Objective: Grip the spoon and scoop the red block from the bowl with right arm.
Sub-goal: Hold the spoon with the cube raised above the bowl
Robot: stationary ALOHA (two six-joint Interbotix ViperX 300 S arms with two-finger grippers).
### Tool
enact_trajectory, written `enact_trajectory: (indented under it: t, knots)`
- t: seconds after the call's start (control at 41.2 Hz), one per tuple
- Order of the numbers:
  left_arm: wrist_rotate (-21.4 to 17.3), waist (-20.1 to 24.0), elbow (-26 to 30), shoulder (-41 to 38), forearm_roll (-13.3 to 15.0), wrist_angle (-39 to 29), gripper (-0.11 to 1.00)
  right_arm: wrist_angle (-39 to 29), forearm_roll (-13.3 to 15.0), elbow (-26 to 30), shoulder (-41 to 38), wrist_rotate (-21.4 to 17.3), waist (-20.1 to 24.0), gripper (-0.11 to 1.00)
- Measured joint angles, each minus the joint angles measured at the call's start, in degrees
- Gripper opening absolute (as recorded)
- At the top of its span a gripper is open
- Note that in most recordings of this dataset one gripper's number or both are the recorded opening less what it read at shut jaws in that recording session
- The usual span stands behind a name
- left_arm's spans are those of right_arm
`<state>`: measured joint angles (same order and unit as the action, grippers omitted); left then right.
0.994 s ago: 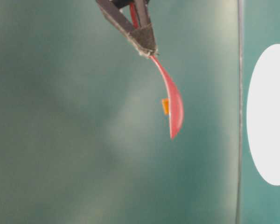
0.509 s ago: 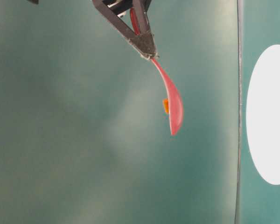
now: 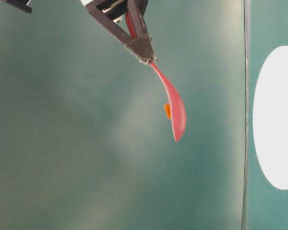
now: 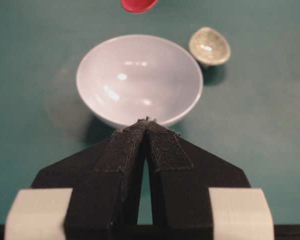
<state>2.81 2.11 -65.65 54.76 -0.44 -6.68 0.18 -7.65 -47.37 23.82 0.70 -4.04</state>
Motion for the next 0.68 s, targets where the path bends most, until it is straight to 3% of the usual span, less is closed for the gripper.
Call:
enact_trajectory:
  t: [0.339,0.679]
  knots:
    - [0.0,0.1,0.0,0.3,0.0,0.1,0.0,-0.2,3.8,0.3,0.0,0.4,0.1,0.24]
    - [0.6,0.0,0.0,0.4,0.0,0.0,0.0,-0.2,5.1,0.3,0.0,0.2,0.1,0.24]
